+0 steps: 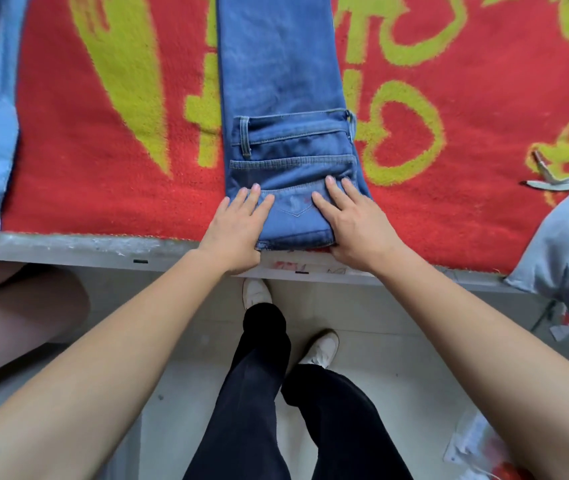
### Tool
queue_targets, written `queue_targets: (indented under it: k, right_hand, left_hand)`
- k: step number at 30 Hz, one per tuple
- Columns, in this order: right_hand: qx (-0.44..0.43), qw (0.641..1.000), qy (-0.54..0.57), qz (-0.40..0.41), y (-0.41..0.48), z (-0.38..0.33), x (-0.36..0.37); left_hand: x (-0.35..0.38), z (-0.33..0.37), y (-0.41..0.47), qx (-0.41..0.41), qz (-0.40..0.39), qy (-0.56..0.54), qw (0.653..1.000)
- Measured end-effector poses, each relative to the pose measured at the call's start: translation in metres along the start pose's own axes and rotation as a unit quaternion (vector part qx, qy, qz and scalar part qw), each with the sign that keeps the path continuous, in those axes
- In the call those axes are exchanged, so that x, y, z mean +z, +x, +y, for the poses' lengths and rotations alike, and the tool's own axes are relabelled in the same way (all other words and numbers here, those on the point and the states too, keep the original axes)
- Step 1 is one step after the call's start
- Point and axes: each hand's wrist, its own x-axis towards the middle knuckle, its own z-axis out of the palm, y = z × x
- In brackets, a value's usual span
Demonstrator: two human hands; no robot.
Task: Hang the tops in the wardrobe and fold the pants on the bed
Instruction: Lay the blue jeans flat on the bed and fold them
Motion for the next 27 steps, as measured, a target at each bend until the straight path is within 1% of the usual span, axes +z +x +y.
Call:
queue_targets:
  k: [3, 5, 6, 8, 10, 11, 13, 16, 18, 19, 20, 21, 22, 23, 24, 25, 26, 27]
  right_hand:
    - [-0.017, 0.998, 0.048, -0.047, -0.012, 0.000, -0.051]
    - [-0.014, 0.994, 0.079, -0.071, -0.019, -0.001, -0.088]
    - [-0.011, 0.993, 0.095, -0.075, -0.020, 0.000, -0.107]
    - [-0.012, 0.990, 0.123, -0.065, -0.015, 0.010, -0.143]
    - [0.003, 0.986, 0.156, -0.051, -0.002, 0.028, -0.177]
    - [0.017, 0.982, 0.185, -0.046, 0.006, 0.038, -0.192]
    - [0.043, 0.963, 0.263, -0.032, 0.027, 0.058, -0.217]
    - [0.063, 0.928, 0.368, 0.006, 0.076, 0.089, -0.244]
    - [0.081, 0.907, 0.410, 0.053, 0.121, 0.108, -0.255]
    - [0.091, 0.892, 0.433, 0.093, 0.145, 0.116, -0.257]
    - [0.103, 0.873, 0.456, 0.140, 0.169, 0.122, -0.255]
    - [0.118, 0.856, 0.469, 0.181, 0.190, 0.128, -0.250]
    - [0.131, 0.857, 0.459, 0.197, 0.206, 0.130, -0.243]
    - [0.137, 0.875, 0.423, 0.189, 0.218, 0.129, -0.232]
    - [0.136, 0.901, 0.374, 0.173, 0.223, 0.125, -0.218]
    - [0.128, 0.923, 0.319, 0.174, 0.224, 0.119, -0.204]
    - [0.115, 0.937, 0.260, 0.202, 0.221, 0.111, -0.190]
    - [0.100, 0.943, 0.196, 0.247, 0.216, 0.105, -0.179]
  left_hand:
    - [-0.048, -0.007, -0.016, 0.032, -0.084, -0.070, 0.993]
    - [-0.085, -0.014, -0.023, 0.044, -0.117, -0.111, 0.986]
    - [-0.103, -0.020, -0.024, 0.051, -0.115, -0.125, 0.984]
    - [-0.138, -0.036, -0.023, 0.055, -0.087, -0.172, 0.980]
    - [-0.169, -0.057, -0.018, 0.038, -0.053, -0.266, 0.962]
    - [-0.181, -0.070, -0.014, 0.022, -0.043, -0.332, 0.942]
    - [-0.198, -0.095, -0.004, 0.003, -0.027, -0.469, 0.883]
    - [-0.218, -0.123, 0.030, -0.018, 0.017, -0.608, 0.794]
    - [-0.228, -0.132, 0.068, -0.030, 0.060, -0.651, 0.756]
    - [-0.231, -0.135, 0.091, -0.049, 0.100, -0.668, 0.736]
    - [-0.233, -0.137, 0.115, -0.086, 0.152, -0.683, 0.709]
    - [-0.232, -0.138, 0.139, -0.143, 0.210, -0.680, 0.688]
    - [-0.230, -0.138, 0.159, -0.213, 0.268, -0.638, 0.690]
    - [-0.225, -0.135, 0.173, -0.284, 0.309, -0.560, 0.714]
    - [-0.218, -0.129, 0.181, -0.327, 0.335, -0.473, 0.746]
    - [-0.210, -0.120, 0.185, -0.329, 0.352, -0.398, 0.780]
    - [-0.202, -0.108, 0.187, -0.298, 0.365, -0.329, 0.818]
    - [-0.194, -0.095, 0.188, -0.252, 0.378, -0.253, 0.854]
